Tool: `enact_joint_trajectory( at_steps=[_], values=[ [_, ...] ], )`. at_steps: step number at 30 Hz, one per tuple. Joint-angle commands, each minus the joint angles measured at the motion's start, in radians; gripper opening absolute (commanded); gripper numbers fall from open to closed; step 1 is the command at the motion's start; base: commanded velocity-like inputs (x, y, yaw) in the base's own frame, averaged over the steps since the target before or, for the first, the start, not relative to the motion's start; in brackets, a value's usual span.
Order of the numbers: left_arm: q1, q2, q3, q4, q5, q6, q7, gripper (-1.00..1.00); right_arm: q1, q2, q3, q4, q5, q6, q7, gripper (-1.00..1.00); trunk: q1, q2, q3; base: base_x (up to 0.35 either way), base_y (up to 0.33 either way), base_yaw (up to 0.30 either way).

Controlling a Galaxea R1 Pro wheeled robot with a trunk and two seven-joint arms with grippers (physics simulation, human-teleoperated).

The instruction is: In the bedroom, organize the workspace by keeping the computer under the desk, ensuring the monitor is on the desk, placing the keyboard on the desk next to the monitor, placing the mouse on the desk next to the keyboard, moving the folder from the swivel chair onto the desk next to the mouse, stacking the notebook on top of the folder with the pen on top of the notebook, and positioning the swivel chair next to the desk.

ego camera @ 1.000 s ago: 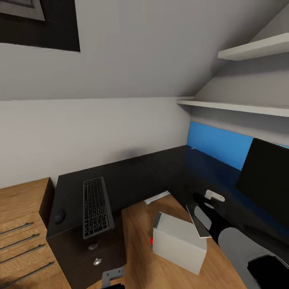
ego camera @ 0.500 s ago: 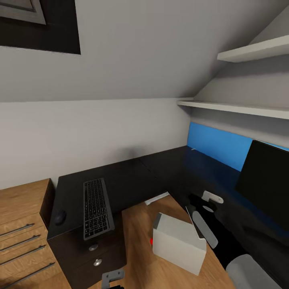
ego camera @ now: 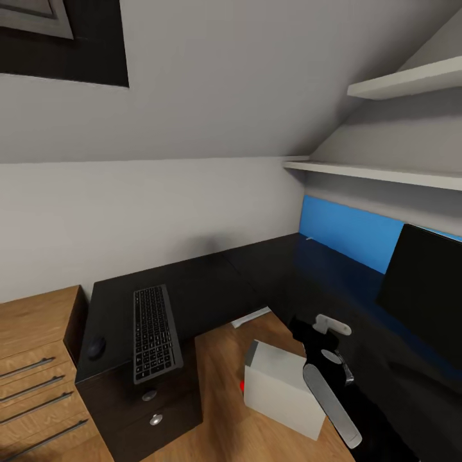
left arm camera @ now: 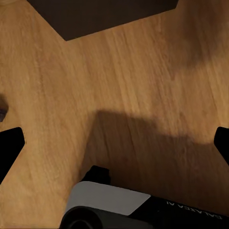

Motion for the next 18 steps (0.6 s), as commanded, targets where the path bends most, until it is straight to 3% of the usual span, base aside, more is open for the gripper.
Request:
enact_joint_trajectory(
  at_steps=[1, 9, 18],
  values=[
    [-0.001, 0.001, -0.004, 0.011, 0.006, -0.018, 0.007, 1.00, -0.001, -0.001, 0.008, -0.002, -0.004, 0.004, -0.007, 1.00, 0.000, -0.001, -0.001, 0.000, 0.000, 0.000],
    [-0.001, 0.002, -0.008, 0.058, 0.006, -0.114, 0.006, 1.00, 0.000, 0.002, 0.028, -0.002, -0.006, -0.003, 0.013, 1.00, 0.000, -0.001, -0.001, 0.000, 0.000, 0.000],
    [-0.001, -0.001, -0.010, 0.061, 0.004, -0.122, 0.007, 1.00, 0.001, 0.003, 0.030, 0.004, -0.007, -0.003, 0.056, 1.00, 0.000, -0.001, -0.001, -0.067, 0.068, 0.000]
  ],
)
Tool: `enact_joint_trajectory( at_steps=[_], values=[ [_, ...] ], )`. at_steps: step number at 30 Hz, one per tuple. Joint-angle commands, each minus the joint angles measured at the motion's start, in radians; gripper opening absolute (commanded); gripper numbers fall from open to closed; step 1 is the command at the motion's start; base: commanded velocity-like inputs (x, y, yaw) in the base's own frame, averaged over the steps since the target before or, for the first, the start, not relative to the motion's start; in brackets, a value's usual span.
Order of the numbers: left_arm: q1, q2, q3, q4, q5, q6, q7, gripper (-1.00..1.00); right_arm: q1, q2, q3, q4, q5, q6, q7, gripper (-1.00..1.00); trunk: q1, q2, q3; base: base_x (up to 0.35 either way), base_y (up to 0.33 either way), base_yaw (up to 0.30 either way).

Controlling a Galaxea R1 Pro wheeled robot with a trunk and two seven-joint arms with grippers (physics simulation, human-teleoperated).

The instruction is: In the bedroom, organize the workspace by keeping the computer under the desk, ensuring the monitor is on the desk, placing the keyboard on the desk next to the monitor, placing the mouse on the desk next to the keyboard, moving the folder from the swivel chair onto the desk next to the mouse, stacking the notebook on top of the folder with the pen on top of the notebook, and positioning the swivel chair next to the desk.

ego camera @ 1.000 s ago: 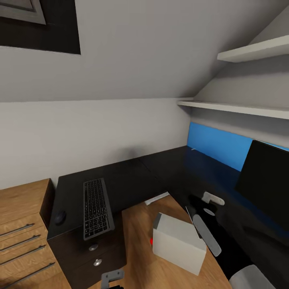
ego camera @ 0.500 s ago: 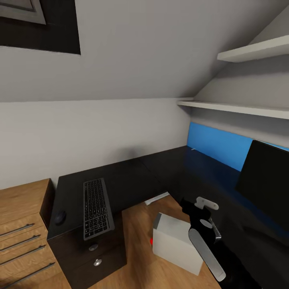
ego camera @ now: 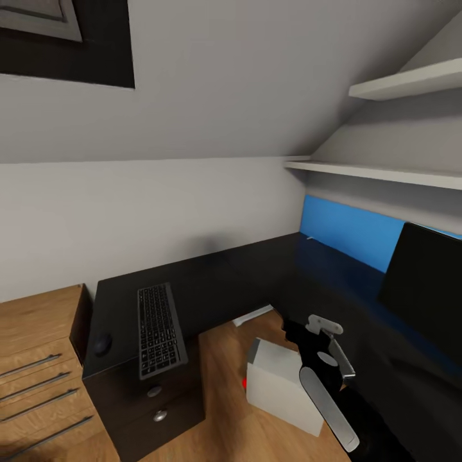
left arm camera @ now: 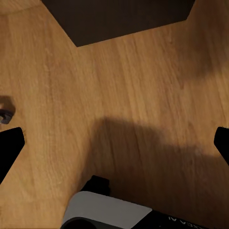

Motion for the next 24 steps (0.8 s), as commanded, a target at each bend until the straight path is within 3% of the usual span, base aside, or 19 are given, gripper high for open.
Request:
enact_joint_trajectory(
  at_steps=[1, 9, 24],
  values=[
    [-0.001, 0.001, -0.004, -0.002, 0.005, 0.004, 0.007, 1.00, -0.001, -0.001, 0.002, -0.002, -0.004, 0.005, -0.007, 1.00, 0.000, -0.001, -0.001, -0.194, 0.196, 0.000],
    [0.000, 0.000, -0.005, 0.000, 0.007, 0.004, 0.008, 1.00, -0.001, 0.003, 0.003, 0.030, -0.002, 0.002, 0.023, 1.00, 0.000, -0.001, -0.001, -0.192, 0.188, 0.000],
    [0.000, 0.000, -0.005, 0.000, 0.008, 0.004, 0.008, 1.00, -0.001, 0.007, 0.007, 0.035, -0.004, -0.021, 0.024, 1.00, 0.000, -0.001, -0.001, -0.018, 0.015, 0.000]
  ],
)
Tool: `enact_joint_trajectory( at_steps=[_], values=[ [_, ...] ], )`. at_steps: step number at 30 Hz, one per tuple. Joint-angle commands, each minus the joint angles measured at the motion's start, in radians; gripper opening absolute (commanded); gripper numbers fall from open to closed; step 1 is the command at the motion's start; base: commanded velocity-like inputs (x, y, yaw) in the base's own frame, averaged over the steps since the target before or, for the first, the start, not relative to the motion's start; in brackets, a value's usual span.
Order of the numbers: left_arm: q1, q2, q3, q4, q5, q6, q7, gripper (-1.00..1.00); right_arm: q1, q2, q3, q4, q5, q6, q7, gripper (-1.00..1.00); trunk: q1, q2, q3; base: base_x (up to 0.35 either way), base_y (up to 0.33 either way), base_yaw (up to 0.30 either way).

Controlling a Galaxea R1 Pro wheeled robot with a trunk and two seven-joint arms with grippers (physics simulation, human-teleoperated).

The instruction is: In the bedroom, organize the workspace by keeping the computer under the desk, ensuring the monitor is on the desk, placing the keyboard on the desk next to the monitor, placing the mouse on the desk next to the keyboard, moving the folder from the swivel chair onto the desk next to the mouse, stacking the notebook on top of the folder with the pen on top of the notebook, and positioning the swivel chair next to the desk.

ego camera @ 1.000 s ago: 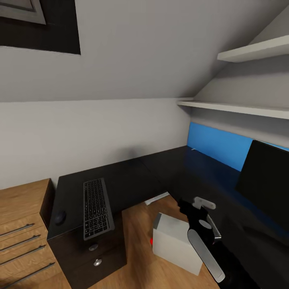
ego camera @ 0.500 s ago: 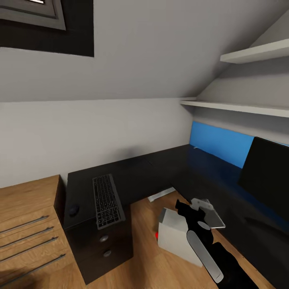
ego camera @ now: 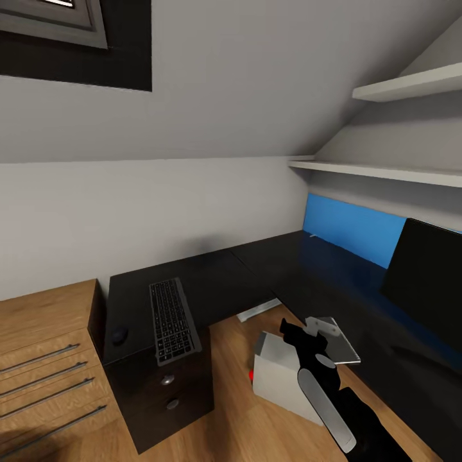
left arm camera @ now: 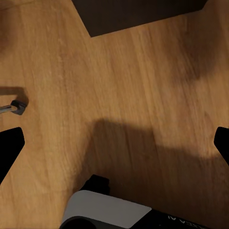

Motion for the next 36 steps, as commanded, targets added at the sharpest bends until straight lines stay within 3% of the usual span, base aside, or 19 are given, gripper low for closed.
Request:
enact_joint_trajectory(
  at_steps=[1, 3, 10, 17, 36],
  values=[
    [-0.001, 0.001, -0.003, -0.002, 0.005, 0.004, 0.008, 1.00, -0.001, -0.001, 0.003, -0.002, -0.004, 0.003, -0.007, 1.00, 0.000, -0.001, -0.001, 0.000, 0.000, 0.000],
    [-0.001, 0.001, -0.003, -0.002, 0.005, 0.004, 0.008, 1.00, -0.001, 0.001, 0.004, -0.002, -0.004, 0.002, -0.007, 1.00, 0.000, -0.001, -0.001, 0.000, 0.000, 0.000],
    [-0.001, 0.002, -0.003, -0.001, 0.006, 0.004, 0.008, 1.00, -0.001, 0.042, -0.002, -0.004, 0.004, 0.001, -0.009, 1.00, 0.000, -0.001, -0.003, 0.000, 0.000, 0.000],
    [-0.001, 0.002, -0.003, 0.000, 0.006, 0.004, 0.008, 1.00, -0.001, 0.040, -0.004, -0.002, 0.004, 0.001, -0.008, 1.00, 0.000, -0.001, -0.002, -0.117, 0.125, -0.124],
    [-0.001, 0.002, -0.003, 0.000, 0.006, 0.003, 0.008, 1.00, -0.001, 0.043, -0.003, 0.000, 0.002, 0.001, -0.008, 1.00, 0.000, -0.001, -0.001, -0.021, 0.020, -0.278]
  ],
)
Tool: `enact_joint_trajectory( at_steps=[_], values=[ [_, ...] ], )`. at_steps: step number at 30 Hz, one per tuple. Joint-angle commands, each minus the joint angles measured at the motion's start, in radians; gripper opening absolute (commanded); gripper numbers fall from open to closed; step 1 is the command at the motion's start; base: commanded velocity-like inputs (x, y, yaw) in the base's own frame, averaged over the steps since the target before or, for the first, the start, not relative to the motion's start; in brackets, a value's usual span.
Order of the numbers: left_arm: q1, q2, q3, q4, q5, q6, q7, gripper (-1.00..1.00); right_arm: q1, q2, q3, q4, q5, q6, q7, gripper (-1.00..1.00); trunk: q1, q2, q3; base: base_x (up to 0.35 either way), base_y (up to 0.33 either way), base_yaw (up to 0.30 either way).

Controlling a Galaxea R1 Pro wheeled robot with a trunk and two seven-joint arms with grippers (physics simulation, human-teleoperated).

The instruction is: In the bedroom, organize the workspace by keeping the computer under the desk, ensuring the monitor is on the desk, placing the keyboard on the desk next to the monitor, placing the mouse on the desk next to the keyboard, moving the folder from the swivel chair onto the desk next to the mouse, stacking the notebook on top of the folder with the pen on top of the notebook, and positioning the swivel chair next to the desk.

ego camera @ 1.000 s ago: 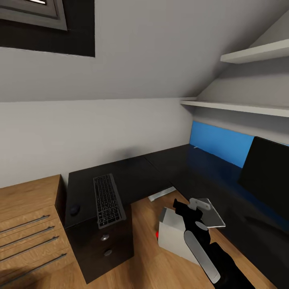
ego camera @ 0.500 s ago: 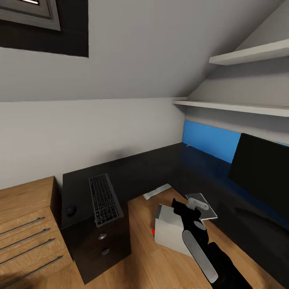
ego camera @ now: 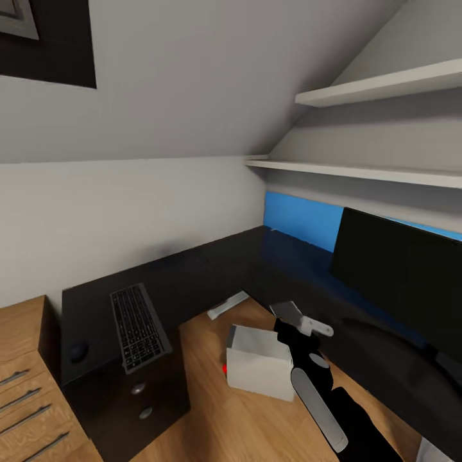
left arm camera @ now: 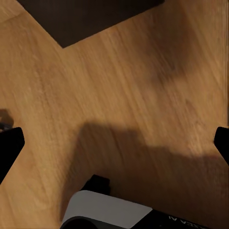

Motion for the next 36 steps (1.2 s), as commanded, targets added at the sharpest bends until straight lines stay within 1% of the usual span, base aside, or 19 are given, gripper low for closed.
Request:
enact_joint_trajectory(
  at_steps=[1, 10, 19, 21, 24, 26, 27, 31, 35, 36],
  values=[
    [0.000, 0.001, -0.003, -0.002, 0.005, 0.004, 0.008, 1.00, -0.001, -0.001, 0.003, -0.001, -0.004, 0.005, -0.007, 1.00, 0.000, -0.001, -0.001, -0.001, 0.001, -0.297],
    [0.000, 0.001, -0.003, -0.002, 0.004, 0.004, 0.008, 1.00, -0.001, -0.001, 0.004, 0.000, -0.005, 0.005, -0.006, 1.00, 0.000, -0.001, -0.004, 0.000, 0.000, -0.288],
    [-0.001, 0.002, 0.006, -0.005, 0.005, 0.003, 0.010, 1.00, -0.001, 0.000, 0.004, 0.000, -0.006, 0.005, -0.006, 1.00, 0.000, -0.001, -0.009, 0.000, 0.000, -0.260],
    [-0.001, 0.002, 0.010, -0.008, 0.006, 0.001, 0.011, 1.00, -0.001, 0.000, 0.005, 0.000, -0.007, 0.005, -0.005, 1.00, 0.000, -0.001, -0.010, 0.000, 0.000, -0.134],
    [0.000, 0.001, 0.026, -0.012, 0.008, -0.012, 0.012, 1.00, -0.001, 0.000, 0.005, 0.000, -0.007, 0.006, -0.005, 1.00, 0.000, -0.001, -0.010, 0.000, 0.000, -0.062],
    [0.000, 0.000, 0.035, -0.014, 0.009, -0.033, 0.013, 1.00, -0.001, 0.000, 0.006, 0.000, -0.007, 0.006, -0.005, 1.00, 0.000, -0.001, -0.010, 0.000, 0.000, -0.028],
    [0.000, 0.000, 0.041, -0.015, 0.008, -0.065, 0.014, 1.00, -0.001, 0.000, 0.006, 0.000, -0.007, 0.008, -0.004, 1.00, 0.004, -0.008, -0.014, 0.000, 0.000, -0.010],
    [-0.001, 0.000, 0.044, -0.015, 0.008, -0.088, 0.013, 1.00, -0.001, 0.001, 0.006, 0.005, -0.007, 0.007, -0.003, 1.00, 0.019, -0.036, -0.026, 0.000, 0.000, -0.006],
    [0.000, 0.000, 0.043, -0.014, 0.008, -0.092, 0.014, 1.00, -0.001, 0.002, 0.008, 0.017, -0.007, 0.006, 0.000, 1.00, 0.035, -0.064, -0.039, 0.000, 0.000, -0.001],
    [0.000, -0.001, 0.042, -0.014, 0.006, -0.094, 0.017, 1.00, -0.001, 0.010, 0.019, 0.066, -0.006, 0.005, 0.003, 1.00, 0.038, -0.071, -0.042, 0.000, 0.000, 0.000]
  ],
)
